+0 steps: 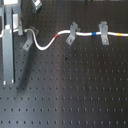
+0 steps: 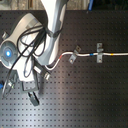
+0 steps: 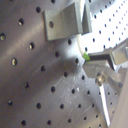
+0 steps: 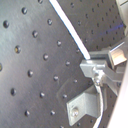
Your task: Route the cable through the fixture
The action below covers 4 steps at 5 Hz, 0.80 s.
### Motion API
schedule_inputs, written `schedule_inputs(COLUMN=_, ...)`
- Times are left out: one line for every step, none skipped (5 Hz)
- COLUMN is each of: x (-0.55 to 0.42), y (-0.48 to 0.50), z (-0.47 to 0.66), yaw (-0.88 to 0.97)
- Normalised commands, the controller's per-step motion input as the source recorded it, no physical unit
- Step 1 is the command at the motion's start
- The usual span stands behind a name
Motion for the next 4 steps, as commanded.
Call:
schedule_inputs(x=-0.239, y=0.037, z=0.29, yaw=-0.09)
schedule_inputs(x=-0.159, y=0.035, z=0.37, yaw=-0.19)
schedule_inputs(x=-0.094, y=-0.011, z=0.00, yaw=-0.19)
schedule_inputs(x=-0.015, y=0.043, z=-0.10, yaw=0.00)
